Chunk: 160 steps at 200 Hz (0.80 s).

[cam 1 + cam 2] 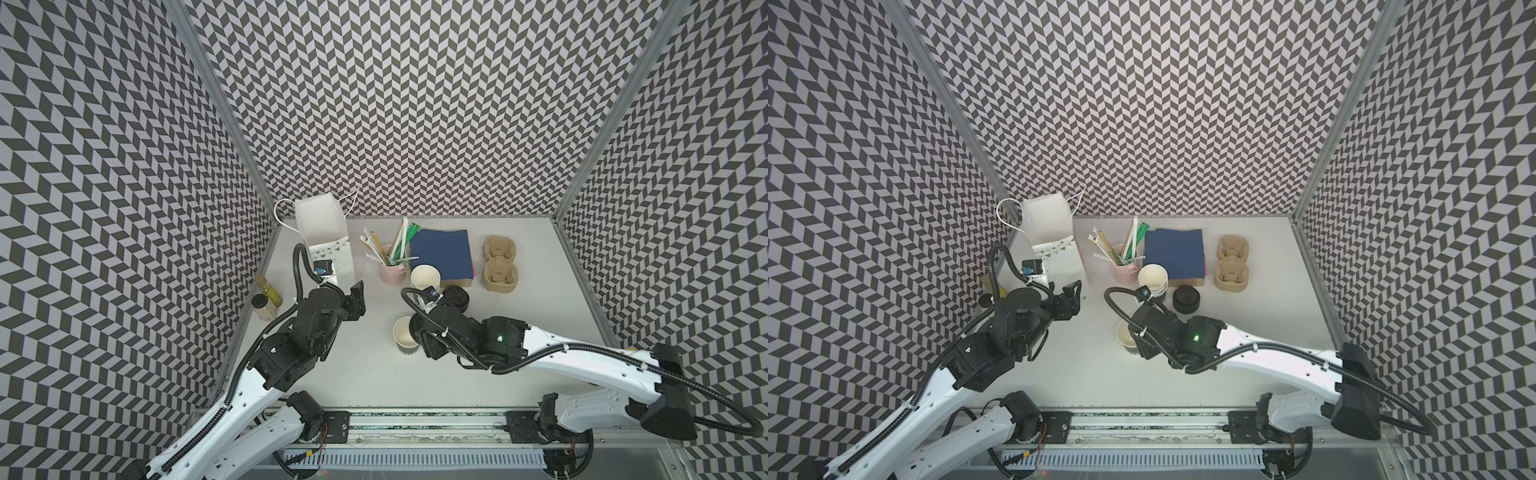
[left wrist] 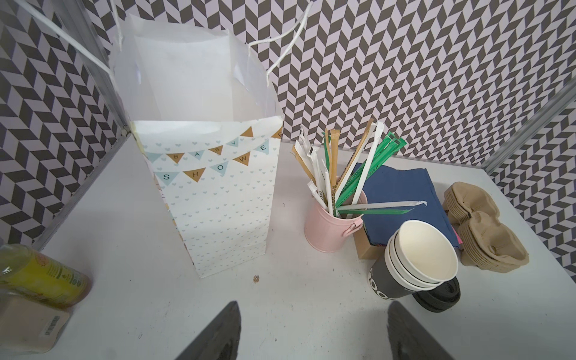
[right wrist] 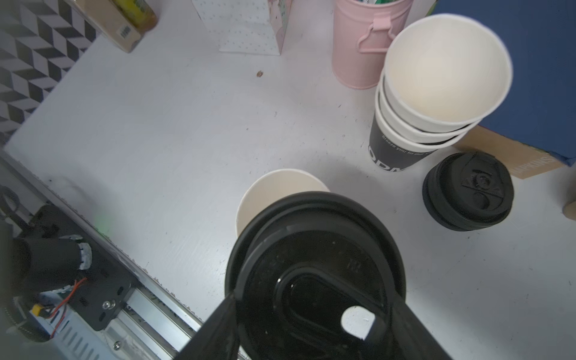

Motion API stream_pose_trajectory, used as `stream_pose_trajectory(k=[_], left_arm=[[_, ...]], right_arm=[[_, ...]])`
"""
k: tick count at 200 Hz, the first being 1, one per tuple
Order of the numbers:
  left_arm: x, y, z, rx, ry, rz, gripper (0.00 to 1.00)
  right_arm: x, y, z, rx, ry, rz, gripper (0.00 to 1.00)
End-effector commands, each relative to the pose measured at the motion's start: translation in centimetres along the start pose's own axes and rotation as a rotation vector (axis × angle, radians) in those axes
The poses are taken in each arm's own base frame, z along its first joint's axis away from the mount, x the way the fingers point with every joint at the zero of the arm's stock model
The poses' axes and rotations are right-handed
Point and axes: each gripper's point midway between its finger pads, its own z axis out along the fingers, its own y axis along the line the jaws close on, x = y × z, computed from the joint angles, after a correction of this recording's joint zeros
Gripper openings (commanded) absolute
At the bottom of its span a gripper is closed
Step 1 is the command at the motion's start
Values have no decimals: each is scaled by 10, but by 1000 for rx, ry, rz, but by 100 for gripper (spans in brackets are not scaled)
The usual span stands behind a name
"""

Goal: Pack a coffee takeout order
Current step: Close the lid on the coffee cup.

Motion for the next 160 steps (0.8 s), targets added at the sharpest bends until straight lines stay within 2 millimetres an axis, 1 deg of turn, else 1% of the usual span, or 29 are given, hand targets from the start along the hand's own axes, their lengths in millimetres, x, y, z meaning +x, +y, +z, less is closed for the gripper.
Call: stream_pose_trajectory(k=[1,64,73,104,126,160], left_arm=[[-4,7,-2,-26,-26,-17,75],[-2,8,-3,-25,-24,-17,75],[-3,8,-3,-24,-25,-17,75],[-2,8,-3,-24,-25,-17,75],[-3,8,-4,-24,-28,-18,76],[-3,8,-4,-24,-28,-17,76]], right_arm=[[-10,19,3,-36,-19,-2,62],[-3,26,30,10,33,-61,62],[-3,28,32,6,35,-68,62],[-5,26,40,45,38,-79,62],[-8,30,43,37,41,-93,62],[-10,27,51,52,50,-100,62]])
